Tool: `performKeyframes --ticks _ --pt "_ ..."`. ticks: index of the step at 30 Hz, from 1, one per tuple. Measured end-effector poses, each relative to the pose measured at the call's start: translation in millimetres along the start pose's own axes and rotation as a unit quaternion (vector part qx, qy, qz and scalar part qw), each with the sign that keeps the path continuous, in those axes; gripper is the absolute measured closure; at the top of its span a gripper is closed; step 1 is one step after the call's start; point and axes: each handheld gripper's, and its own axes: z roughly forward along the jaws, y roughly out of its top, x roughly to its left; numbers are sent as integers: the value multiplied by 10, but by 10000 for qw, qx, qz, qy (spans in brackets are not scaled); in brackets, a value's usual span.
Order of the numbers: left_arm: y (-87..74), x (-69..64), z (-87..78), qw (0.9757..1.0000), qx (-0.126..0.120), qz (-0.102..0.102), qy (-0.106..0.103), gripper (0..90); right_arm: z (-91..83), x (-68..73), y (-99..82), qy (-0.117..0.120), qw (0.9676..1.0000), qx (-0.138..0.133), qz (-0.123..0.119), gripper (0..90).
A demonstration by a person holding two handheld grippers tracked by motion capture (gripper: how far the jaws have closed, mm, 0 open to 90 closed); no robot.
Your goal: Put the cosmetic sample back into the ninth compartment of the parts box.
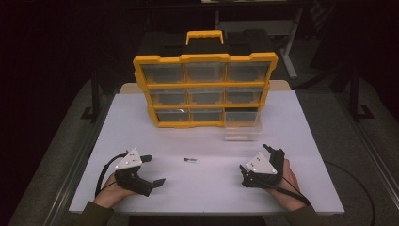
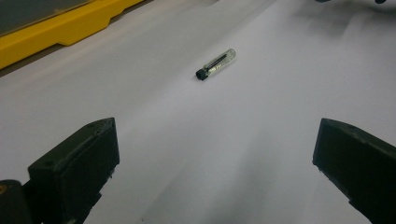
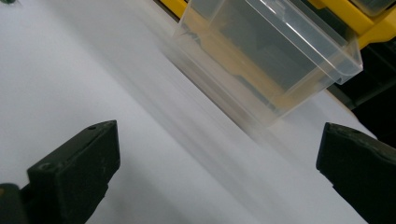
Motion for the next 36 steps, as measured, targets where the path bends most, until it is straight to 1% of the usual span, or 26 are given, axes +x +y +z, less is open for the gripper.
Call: performKeyframes --ticks 5,6,7,10,14,16,18,22,26,31,34,36 --pt "1 -3 3 10000 -19 -10 0 3 2 -31 -5 130 9997 28 199 0" --pt "0 -2 3 10000 -20 -13 -1 3 5 -43 -7 168 9995 6 277 0" --pt "0 0 2 10000 -7 -10 -3 3 5 -43 -7 168 9995 6 277 0" --pt "-1 3 0 10000 2 -4 -3 3 6 -64 -11 285 9984 42 481 0" --pt "0 1 0 10000 -19 -16 -1 4 13 -92 -17 376 9972 31 647 0" --pt "-2 3 0 10000 -13 -3 -2 4 13 -112 -18 462 9961 42 757 0" --pt "-3 3 0 10000 -7 -1 0 4 12 -126 -19 563 9943 49 908 0" --pt "-1 4 0 10000 -10 -3 -6 3 17 -169 -26 724 9913 72 1095 0" --pt "-3 6 1 10000 -3 1 -8 4 26 -210 -37 866 9876 52 1311 0" --pt "2 1 -4 10000 -2 -10 -10 4 35 -247 -48 1017 9836 66 1490 0" --pt "-2 0 2 10000 -16 -2 -23 4 37 -269 -55 1152 9785 125 1704 0" --pt "-3 -2 6 10000 -19 -8 -23 4 40 -287 -63 1215 9761 131 1798 0"
